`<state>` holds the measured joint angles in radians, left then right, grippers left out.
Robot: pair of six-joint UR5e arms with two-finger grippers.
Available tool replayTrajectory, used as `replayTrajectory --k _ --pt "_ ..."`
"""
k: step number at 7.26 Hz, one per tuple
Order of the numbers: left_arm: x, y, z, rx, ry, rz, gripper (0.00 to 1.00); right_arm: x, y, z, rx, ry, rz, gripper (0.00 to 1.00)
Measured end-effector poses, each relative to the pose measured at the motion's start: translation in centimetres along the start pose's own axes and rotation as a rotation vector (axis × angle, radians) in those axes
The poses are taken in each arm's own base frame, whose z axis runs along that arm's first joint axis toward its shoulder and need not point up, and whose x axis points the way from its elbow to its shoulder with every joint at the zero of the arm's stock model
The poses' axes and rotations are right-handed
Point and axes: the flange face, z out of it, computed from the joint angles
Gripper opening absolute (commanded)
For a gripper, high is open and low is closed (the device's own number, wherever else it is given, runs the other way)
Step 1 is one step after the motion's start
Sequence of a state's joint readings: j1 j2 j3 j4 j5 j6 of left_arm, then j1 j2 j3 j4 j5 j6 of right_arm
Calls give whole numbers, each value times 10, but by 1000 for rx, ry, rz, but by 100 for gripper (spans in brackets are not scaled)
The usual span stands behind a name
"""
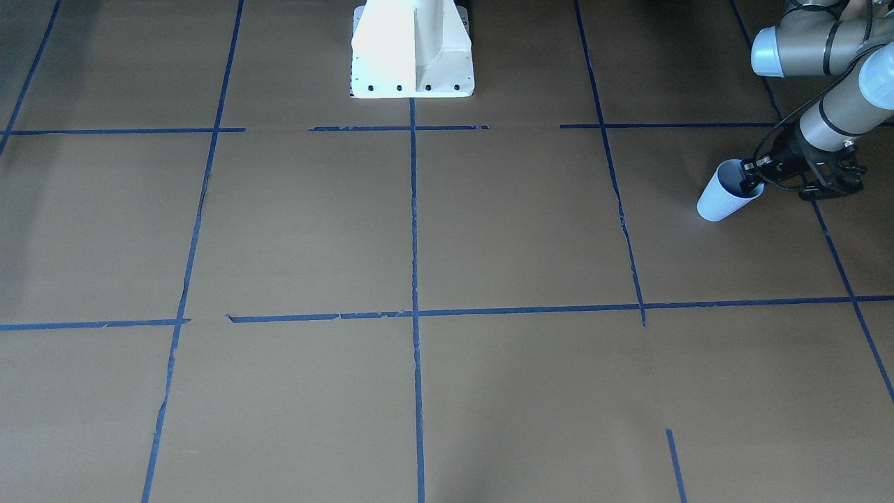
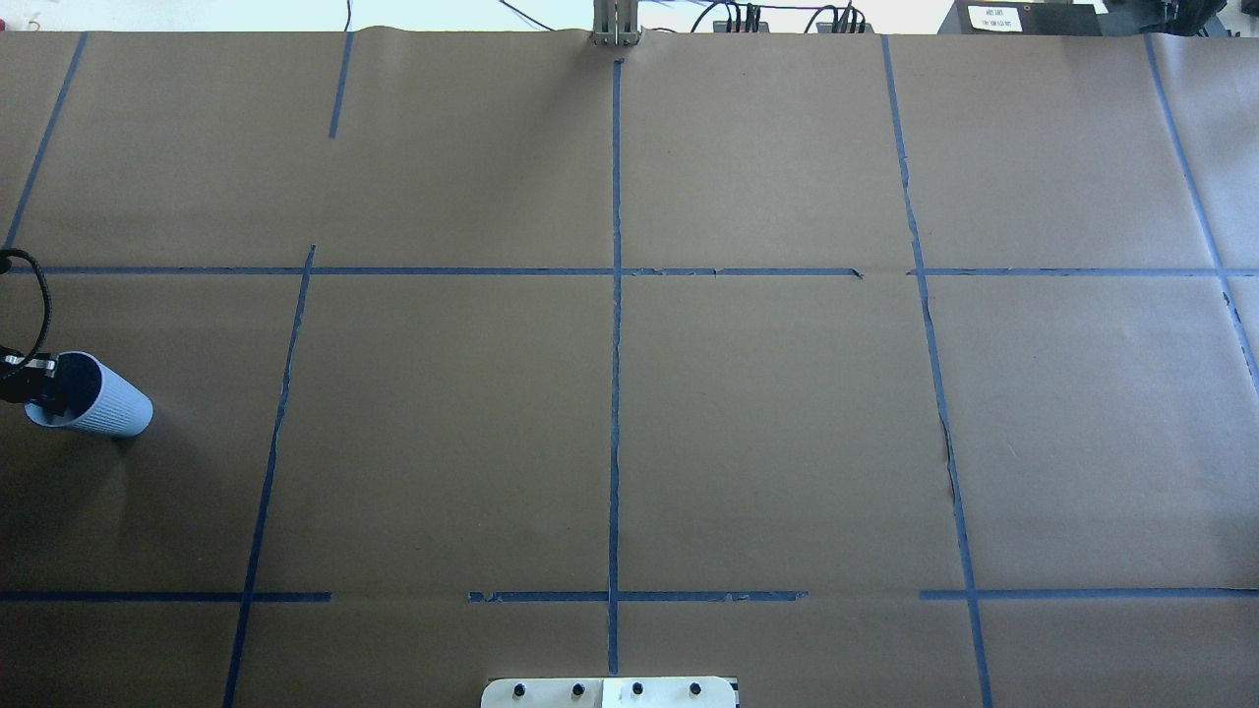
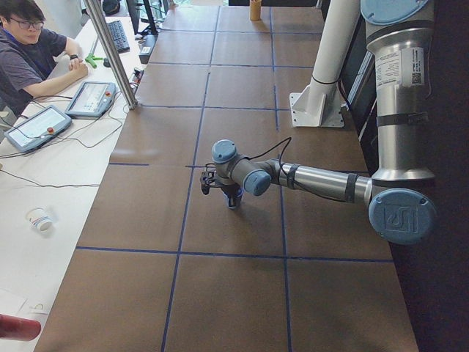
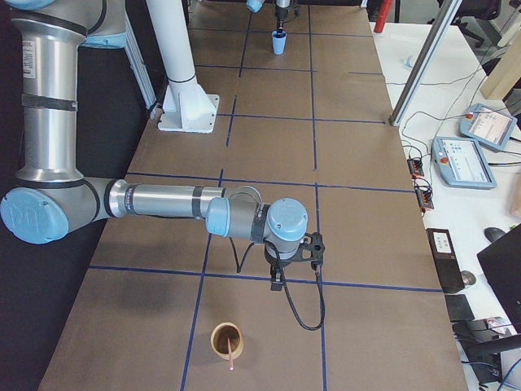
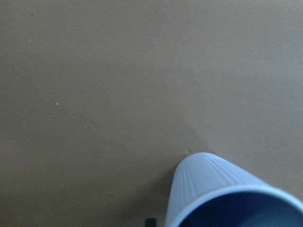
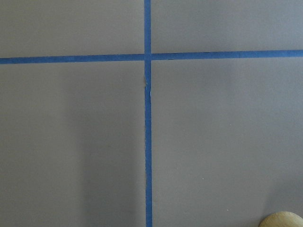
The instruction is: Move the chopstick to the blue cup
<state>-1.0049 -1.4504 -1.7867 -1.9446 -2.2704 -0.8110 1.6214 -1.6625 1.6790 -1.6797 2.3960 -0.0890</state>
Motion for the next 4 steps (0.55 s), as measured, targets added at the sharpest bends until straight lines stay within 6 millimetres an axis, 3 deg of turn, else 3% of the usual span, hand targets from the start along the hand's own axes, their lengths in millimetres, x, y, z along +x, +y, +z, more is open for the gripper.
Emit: replayTrajectory --k 2,4 --pt "33 2 -34 10 13 2 0 0 0 0 1 0 -1 100" --pt "101 -7 -82 5 9 -28 0 -2 -1 -2 5 2 -6 100"
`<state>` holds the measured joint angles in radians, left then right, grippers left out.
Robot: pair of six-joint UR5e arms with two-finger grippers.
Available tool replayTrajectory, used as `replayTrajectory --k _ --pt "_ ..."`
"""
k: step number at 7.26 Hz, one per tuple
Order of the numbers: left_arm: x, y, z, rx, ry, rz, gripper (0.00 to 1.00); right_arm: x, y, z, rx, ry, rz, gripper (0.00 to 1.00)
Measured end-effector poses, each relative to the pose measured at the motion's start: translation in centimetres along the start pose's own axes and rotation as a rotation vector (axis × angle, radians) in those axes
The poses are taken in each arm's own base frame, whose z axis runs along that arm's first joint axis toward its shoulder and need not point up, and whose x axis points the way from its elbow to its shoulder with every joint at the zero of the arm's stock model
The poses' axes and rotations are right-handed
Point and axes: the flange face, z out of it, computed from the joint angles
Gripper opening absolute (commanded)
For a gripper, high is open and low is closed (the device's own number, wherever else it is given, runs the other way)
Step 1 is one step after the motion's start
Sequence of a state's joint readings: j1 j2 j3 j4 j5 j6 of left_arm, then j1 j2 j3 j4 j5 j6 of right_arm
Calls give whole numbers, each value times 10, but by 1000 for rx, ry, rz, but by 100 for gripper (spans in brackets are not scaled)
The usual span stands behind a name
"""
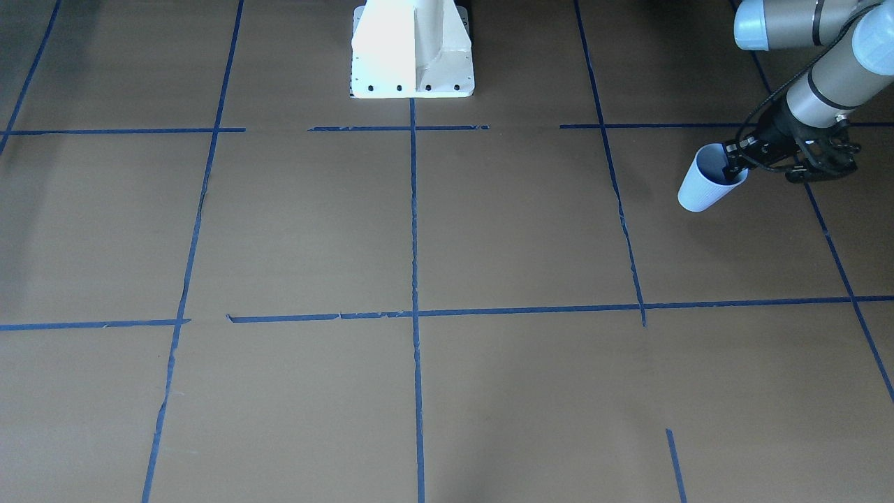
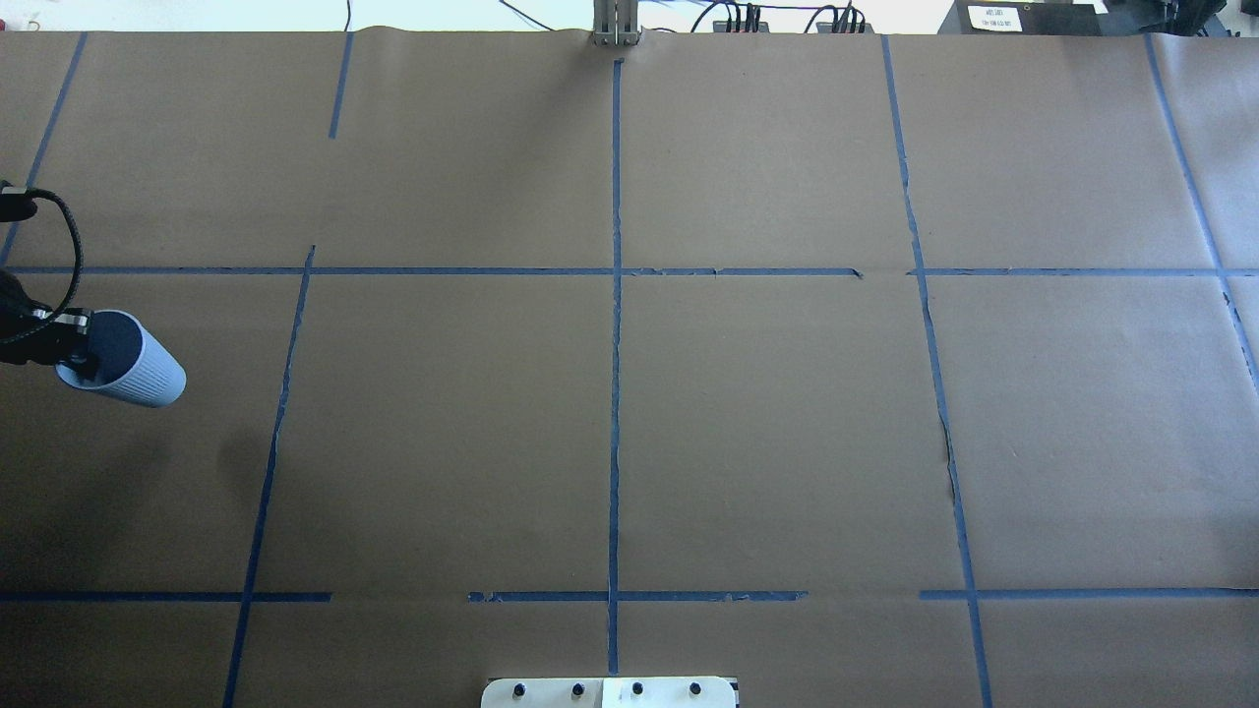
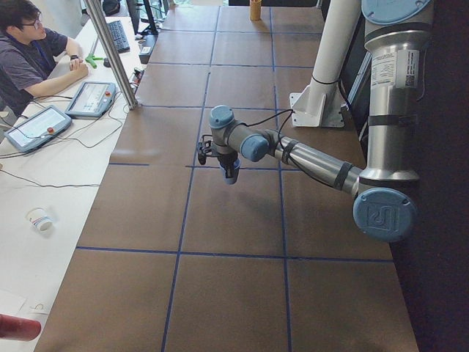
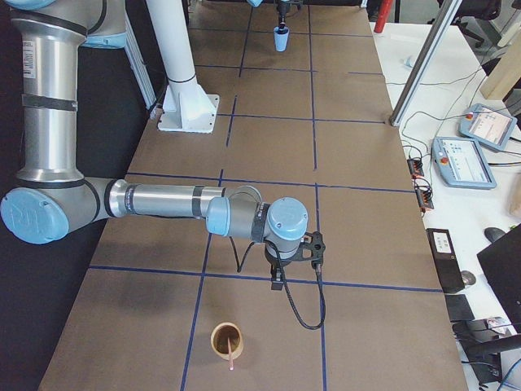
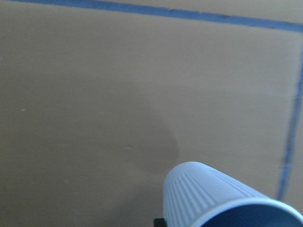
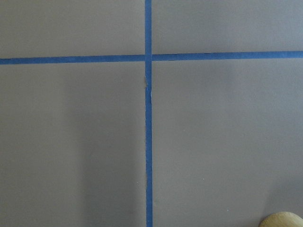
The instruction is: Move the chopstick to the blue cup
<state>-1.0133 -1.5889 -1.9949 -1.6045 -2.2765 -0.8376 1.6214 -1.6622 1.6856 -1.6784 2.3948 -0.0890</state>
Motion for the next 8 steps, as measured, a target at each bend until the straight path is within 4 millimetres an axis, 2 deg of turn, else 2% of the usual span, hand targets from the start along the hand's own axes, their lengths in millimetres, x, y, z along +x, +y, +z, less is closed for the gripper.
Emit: replayTrajectory --k 1,2,4,5,6,7,8 --pt "57 -9 -23 -1 12 -49 0 -1 0 -1 1 1 -1 100" --pt "127 -8 -33 -20 29 -97 0 -1 0 -1 2 2 -1 100" --pt "271 6 -19 -78 56 -191 0 -2 0 -2 3 3 -5 100" --pt "325 13 -7 -77 52 -200 0 -2 -1 -2 4 5 -7 100" --pt "369 19 10 -64 49 -190 0 -2 0 -2 4 6 -8 100" --pt "407 17 28 -54 63 -191 0 -1 1 -2 3 6 -6 100" --pt "432 16 47 -50 80 -192 0 -1 2 -1 1 6 -2 100"
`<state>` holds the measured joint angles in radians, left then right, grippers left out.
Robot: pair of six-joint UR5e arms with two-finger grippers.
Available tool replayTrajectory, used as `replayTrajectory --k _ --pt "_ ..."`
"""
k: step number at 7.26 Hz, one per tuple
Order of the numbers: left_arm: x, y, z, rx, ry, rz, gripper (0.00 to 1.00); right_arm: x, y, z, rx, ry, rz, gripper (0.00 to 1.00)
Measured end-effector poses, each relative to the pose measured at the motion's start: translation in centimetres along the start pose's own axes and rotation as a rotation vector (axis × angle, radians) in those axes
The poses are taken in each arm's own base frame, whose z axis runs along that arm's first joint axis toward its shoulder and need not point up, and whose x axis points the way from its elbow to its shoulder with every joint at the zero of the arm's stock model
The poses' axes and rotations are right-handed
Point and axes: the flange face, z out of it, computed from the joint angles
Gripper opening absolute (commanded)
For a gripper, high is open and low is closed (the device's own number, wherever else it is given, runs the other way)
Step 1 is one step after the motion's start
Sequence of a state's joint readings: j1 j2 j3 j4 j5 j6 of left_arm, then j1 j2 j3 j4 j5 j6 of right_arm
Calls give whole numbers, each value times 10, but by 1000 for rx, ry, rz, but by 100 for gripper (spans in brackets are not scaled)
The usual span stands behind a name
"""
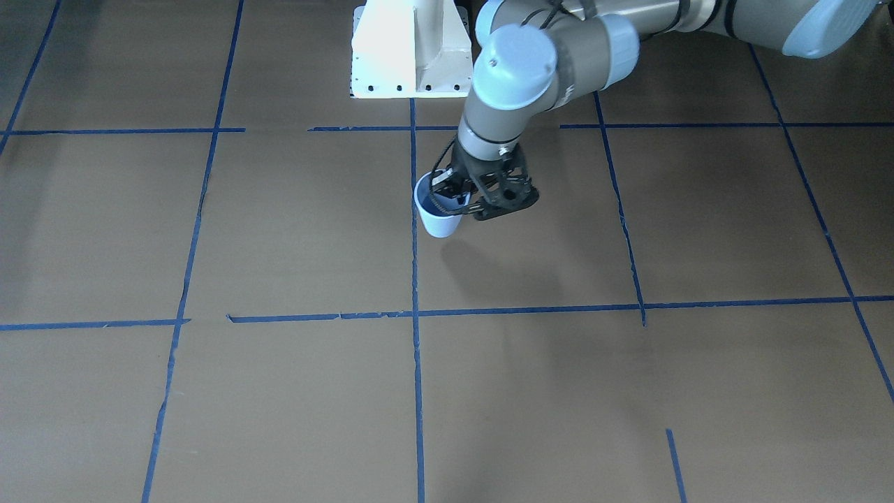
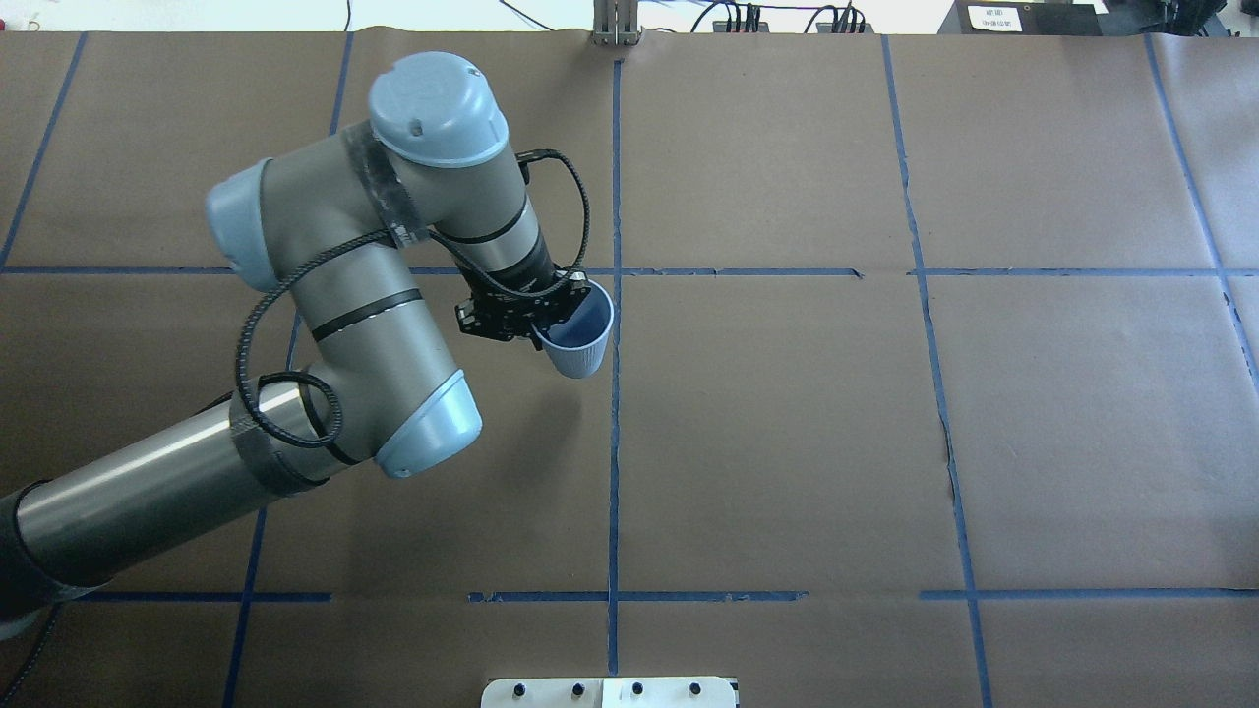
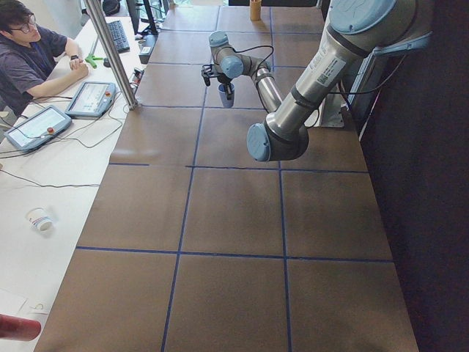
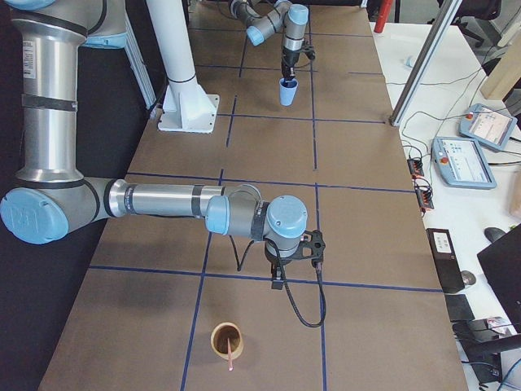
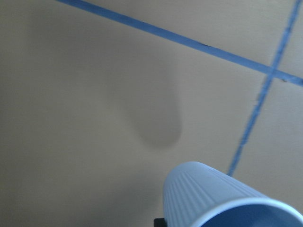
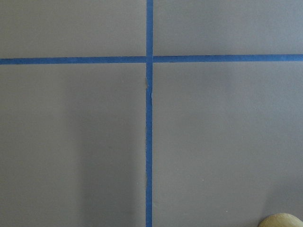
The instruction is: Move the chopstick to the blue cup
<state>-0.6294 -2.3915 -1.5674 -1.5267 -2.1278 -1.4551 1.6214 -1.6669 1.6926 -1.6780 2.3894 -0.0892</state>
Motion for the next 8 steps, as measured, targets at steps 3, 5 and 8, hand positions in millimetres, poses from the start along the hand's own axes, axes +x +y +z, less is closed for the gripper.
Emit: replayTrajectory --k 3,5,8 --pt "17 11 32 2 0 16 5 0 0 0 -1 -1 1 100" --pt "19 17 38 -5 -3 21 13 -1 -1 -1 2 0 -1 100" --pt "18 21 42 -7 23 41 100 -2 -3 -2 4 0 -4 100"
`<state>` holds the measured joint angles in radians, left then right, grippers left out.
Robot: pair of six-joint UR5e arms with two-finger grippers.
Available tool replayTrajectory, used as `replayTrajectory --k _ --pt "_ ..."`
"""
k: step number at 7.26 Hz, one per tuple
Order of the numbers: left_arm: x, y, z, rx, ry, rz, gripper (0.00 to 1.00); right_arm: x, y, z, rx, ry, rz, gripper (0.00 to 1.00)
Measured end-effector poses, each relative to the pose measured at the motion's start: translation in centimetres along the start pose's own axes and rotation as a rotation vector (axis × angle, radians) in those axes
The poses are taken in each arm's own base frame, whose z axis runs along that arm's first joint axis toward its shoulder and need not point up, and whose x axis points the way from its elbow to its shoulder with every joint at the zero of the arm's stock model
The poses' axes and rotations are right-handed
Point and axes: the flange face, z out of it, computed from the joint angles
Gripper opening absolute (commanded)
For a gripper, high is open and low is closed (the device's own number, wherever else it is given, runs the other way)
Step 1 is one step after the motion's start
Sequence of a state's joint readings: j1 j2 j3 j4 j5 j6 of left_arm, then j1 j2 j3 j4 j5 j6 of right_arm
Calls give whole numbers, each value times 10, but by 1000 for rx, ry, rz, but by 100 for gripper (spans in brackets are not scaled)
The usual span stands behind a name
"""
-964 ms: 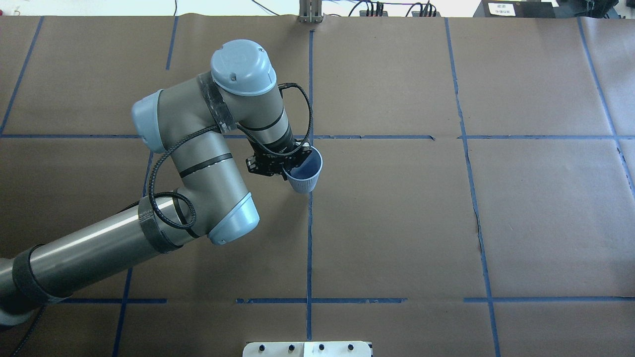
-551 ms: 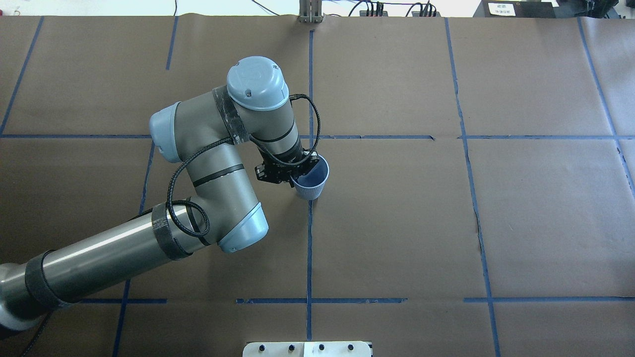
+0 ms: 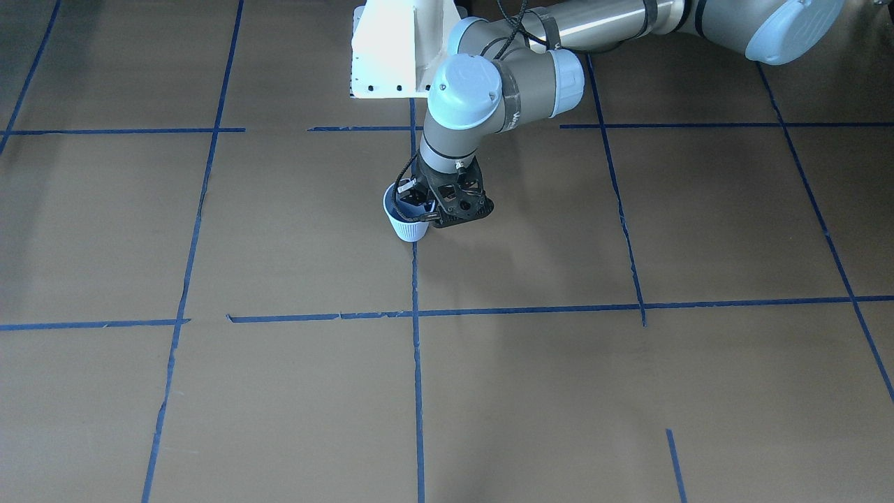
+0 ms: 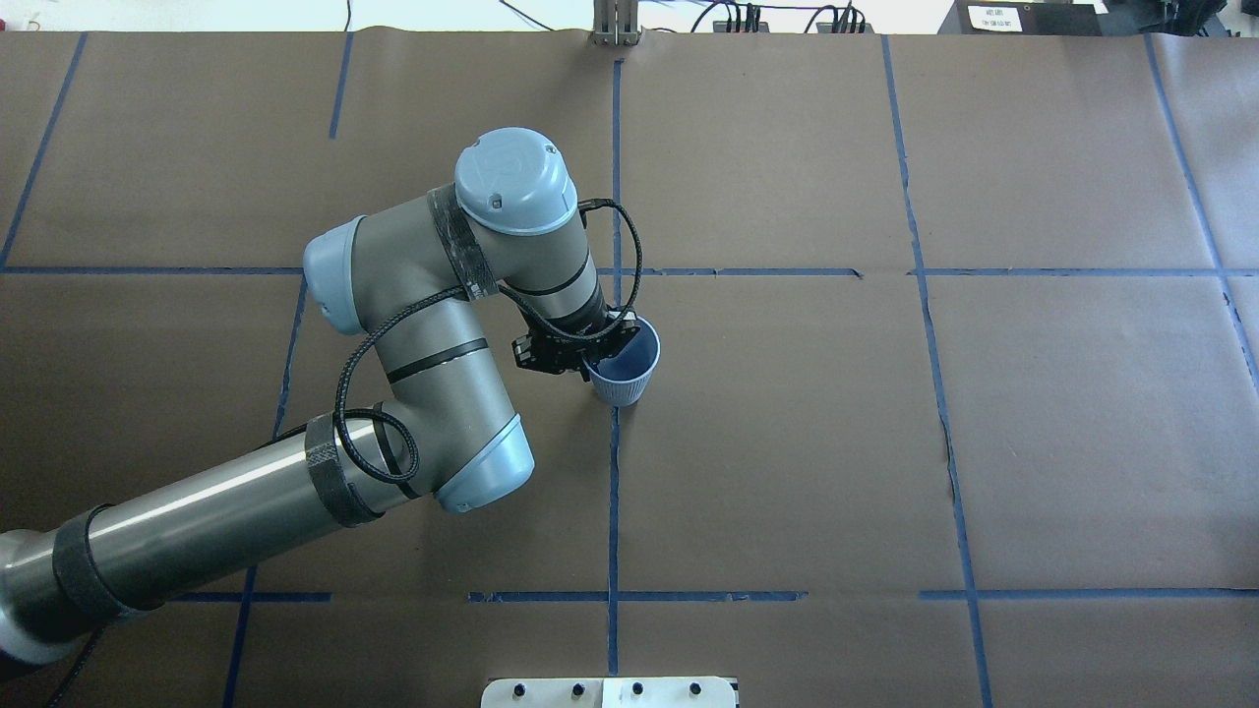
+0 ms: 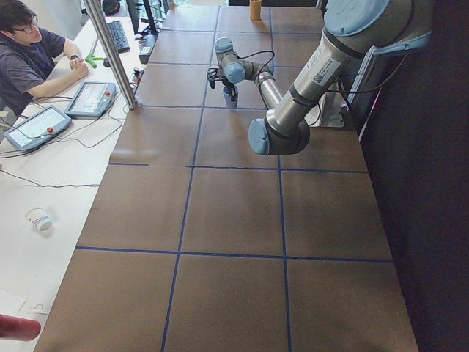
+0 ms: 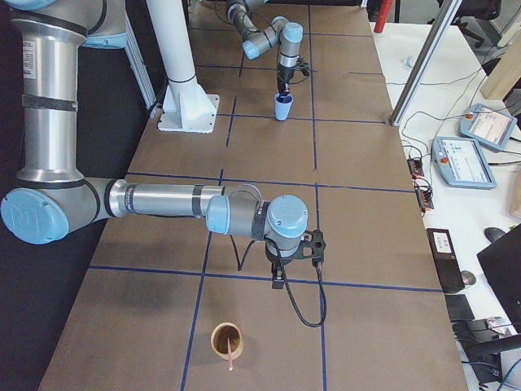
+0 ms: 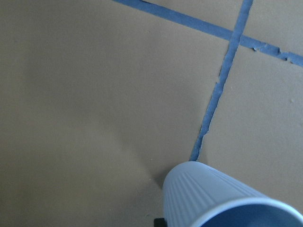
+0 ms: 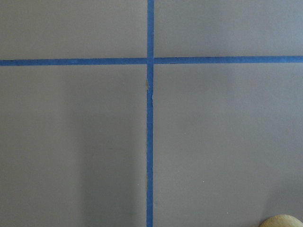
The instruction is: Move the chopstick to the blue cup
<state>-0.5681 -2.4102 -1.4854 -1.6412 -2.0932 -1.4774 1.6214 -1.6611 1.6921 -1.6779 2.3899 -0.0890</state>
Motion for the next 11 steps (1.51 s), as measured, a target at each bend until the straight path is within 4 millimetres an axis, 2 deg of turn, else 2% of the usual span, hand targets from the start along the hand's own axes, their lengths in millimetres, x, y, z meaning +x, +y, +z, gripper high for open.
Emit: replayTrajectory --k 3,4,5,6,7,8,9,11 --pt "-9 -3 4 16 17 8 100 -11 -8 -11 22 3 -29 100" --pt "-9 -5 -1 35 23 9 100 -19 -14 -18 37 6 -44 100" --pt "-10 -7 -15 49 38 9 100 -24 -20 -23 45 8 -55 100" --pt "-14 -4 -39 60 53 8 100 -27 -23 -25 49 16 -63 100" --pt "-22 8 -67 54 61 8 100 -27 -24 -25 49 26 -66 100" --pt "-36 18 -96 40 72 6 100 -26 -23 -25 47 31 -64 100" --pt "-59 18 -123 36 88 -5 100 -25 -23 -23 44 31 -57 100" --pt "-108 -11 -156 49 96 -39 100 -16 -14 -18 40 32 16 100"
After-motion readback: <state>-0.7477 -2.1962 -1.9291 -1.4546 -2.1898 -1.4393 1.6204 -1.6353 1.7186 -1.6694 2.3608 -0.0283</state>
